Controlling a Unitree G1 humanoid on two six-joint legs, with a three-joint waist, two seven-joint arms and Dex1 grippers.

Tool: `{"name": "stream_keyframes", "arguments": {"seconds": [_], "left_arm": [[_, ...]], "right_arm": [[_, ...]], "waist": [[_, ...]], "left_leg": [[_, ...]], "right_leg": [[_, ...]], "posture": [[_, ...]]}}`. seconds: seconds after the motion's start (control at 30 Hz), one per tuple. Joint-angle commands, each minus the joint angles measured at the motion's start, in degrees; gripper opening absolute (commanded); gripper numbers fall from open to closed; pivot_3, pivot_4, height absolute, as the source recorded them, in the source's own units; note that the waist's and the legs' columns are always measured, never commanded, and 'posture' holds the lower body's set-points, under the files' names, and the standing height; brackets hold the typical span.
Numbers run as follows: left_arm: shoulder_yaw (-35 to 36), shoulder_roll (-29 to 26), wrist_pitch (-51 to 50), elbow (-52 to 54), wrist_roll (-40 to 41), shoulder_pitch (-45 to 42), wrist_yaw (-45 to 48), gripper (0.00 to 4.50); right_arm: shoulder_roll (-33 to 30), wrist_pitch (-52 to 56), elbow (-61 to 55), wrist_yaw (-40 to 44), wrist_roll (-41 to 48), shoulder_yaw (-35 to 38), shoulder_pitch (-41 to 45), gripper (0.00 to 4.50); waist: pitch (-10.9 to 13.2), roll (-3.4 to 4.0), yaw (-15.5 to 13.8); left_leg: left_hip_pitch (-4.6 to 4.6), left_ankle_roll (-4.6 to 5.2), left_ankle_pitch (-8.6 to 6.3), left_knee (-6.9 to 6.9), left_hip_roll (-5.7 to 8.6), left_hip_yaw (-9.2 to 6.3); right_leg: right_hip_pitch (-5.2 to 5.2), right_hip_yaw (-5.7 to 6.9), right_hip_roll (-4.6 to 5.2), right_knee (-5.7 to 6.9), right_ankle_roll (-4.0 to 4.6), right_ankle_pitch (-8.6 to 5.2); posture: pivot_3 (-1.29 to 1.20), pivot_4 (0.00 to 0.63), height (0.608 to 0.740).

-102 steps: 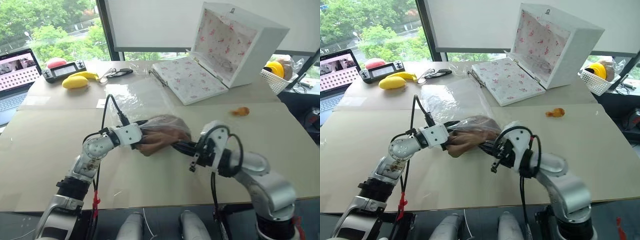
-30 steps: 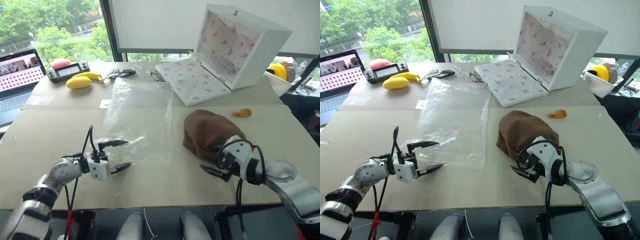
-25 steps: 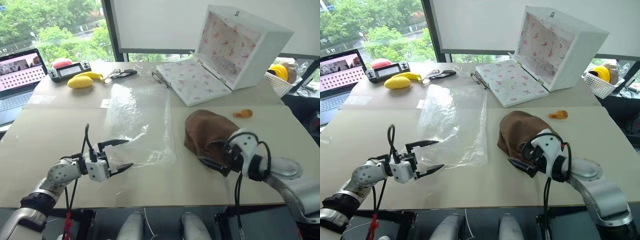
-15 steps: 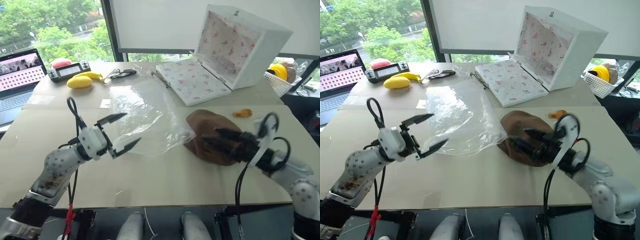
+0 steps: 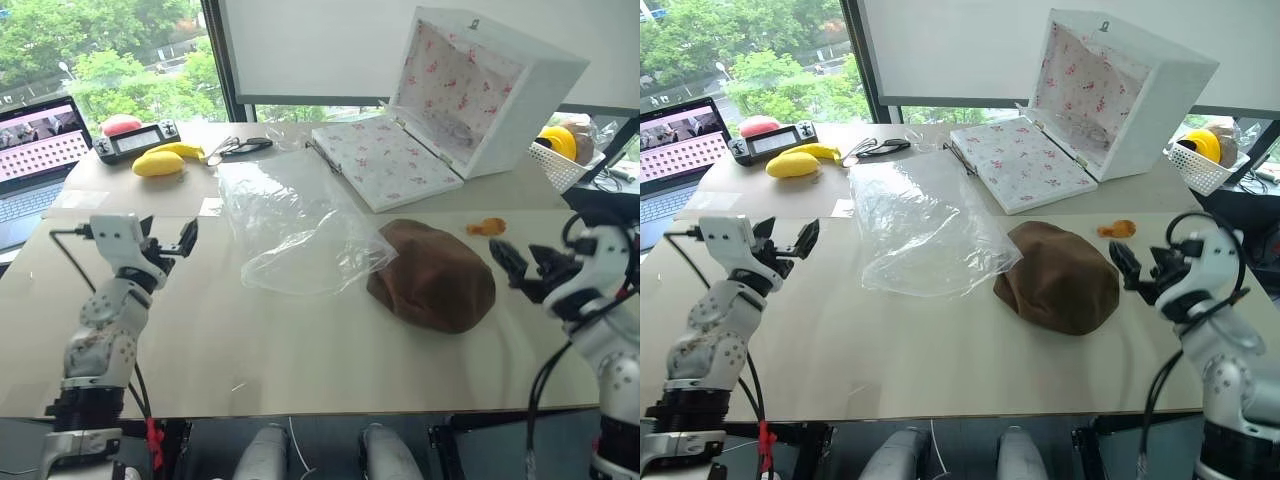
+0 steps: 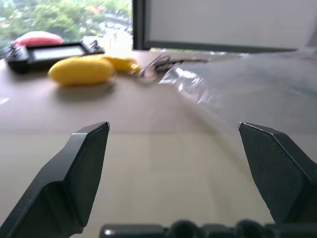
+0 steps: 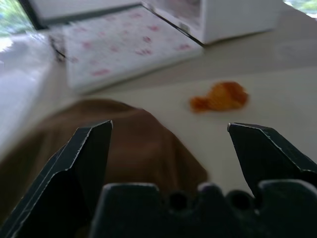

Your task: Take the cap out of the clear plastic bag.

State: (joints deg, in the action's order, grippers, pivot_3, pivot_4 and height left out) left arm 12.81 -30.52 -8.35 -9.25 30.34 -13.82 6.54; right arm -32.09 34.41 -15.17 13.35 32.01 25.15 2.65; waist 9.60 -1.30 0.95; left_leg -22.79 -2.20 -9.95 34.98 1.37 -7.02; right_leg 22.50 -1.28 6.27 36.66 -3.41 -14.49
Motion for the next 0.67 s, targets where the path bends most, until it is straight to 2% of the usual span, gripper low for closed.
{"name": "stream_keyframes", "arguments": {"seconds": [0.03, 0.33, 0.67], "left_arm": [[2.7, 2.7, 3.5, -3.2, -5.1, 0.5, -3.6, 4.50], [5.0, 7.1, 9.6, -14.6, -11.2, 0.2, -4.4, 4.50], [6.1, 9.4, 11.4, -16.8, -12.7, -1.6, -2.9, 4.50]], "right_arm": [[0.9, -6.3, -2.6, -1.0, -5.2, 1.1, -3.1, 4.48], [4.5, -8.6, 0.6, -1.0, -7.0, 1.9, -5.7, 4.48], [5.8, -8.8, 1.5, 0.2, -7.6, 1.4, -7.3, 4.48]], "waist": [[0.0, 0.00, -0.1], [0.0, 0.03, -0.1], [-0.2, 0.27, -0.1]], "left_leg": [[0.00, 0.00, 0.00, 0.02, 0.00, 0.00], [0.17, -0.01, 0.00, 0.02, -0.02, 0.06], [0.37, -0.01, 0.00, -0.04, -0.03, 0.15]], "right_leg": [[0.00, 0.00, 0.00, 0.00, 0.00, 0.00], [-0.14, -0.04, 0.00, 0.00, 0.00, 0.00], [-0.26, -0.12, 0.00, 0.02, 0.01, -0.01]], "posture": [[0.00, 0.150, 0.740], [0.00, 0.150, 0.740], [0.00, 0.150, 0.740]]}}
